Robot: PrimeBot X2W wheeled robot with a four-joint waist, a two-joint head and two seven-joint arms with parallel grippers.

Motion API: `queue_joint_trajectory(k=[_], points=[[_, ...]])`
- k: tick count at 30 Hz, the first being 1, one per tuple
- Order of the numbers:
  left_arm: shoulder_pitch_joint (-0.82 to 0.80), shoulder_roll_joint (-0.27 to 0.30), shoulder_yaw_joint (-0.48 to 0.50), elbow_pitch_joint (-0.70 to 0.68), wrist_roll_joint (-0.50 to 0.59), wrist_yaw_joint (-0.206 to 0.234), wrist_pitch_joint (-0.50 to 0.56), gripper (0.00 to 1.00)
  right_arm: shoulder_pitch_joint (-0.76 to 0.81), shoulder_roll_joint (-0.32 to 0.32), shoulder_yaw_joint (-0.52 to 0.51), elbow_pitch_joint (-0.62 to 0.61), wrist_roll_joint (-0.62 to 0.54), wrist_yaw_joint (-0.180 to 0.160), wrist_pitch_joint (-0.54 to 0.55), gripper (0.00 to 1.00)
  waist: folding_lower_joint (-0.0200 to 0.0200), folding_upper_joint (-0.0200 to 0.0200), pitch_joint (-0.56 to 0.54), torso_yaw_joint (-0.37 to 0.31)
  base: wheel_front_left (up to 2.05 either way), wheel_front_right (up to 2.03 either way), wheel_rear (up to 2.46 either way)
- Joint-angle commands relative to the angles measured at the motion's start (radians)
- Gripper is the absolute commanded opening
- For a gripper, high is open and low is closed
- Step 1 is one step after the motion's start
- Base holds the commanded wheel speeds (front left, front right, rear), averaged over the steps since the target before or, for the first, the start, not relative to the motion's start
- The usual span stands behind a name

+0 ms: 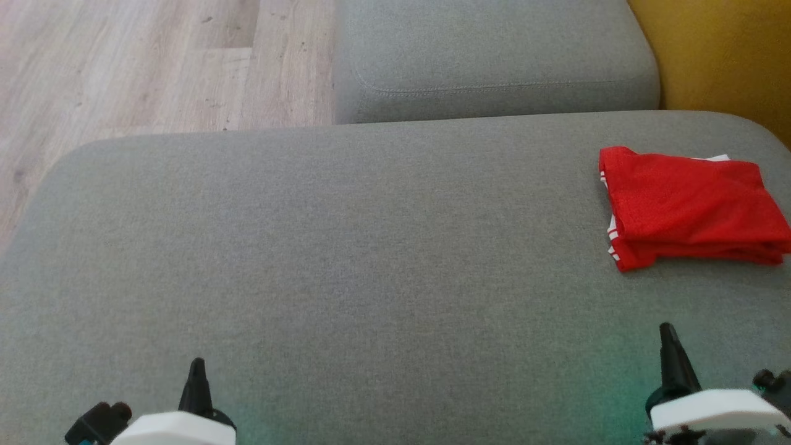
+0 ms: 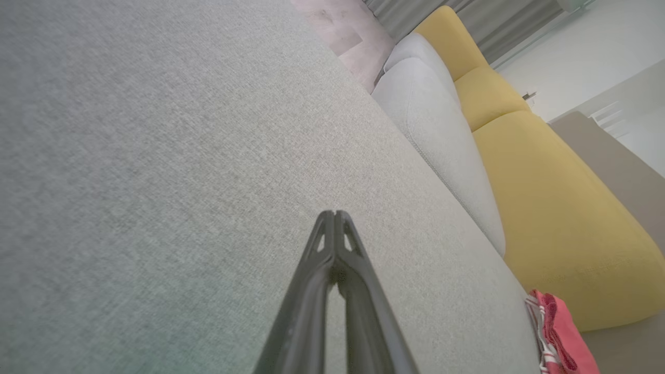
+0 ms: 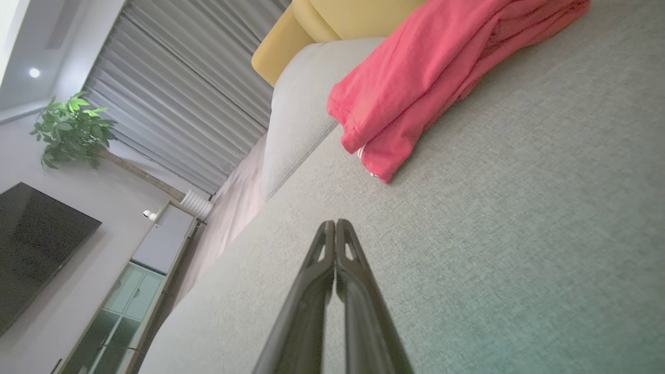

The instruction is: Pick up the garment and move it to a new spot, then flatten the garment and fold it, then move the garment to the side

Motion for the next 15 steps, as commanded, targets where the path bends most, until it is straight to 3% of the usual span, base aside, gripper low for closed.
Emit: queue_joint_trajectory(k=[1, 15], points=[[-0.063, -0.001, 0.038, -0.025, -0.017, -0.01, 0.006, 0.0, -0.067, -0.008, 0.003, -0.032, 0.026, 0.003, 0.004, 0.0, -0.0001, 0.0, 0.001, 0.0, 0.0, 0.0, 0.0], [-0.088, -0.03, 0.109, -0.022, -0.122, -0.054, 0.042, 0.0, -0.102, -0.009, -0.009, -0.026, 0.192, 0.004, 0.028, 0.0, -0.0001, 0.0, 0.013, -0.006, 0.0, 0.0, 0.0]])
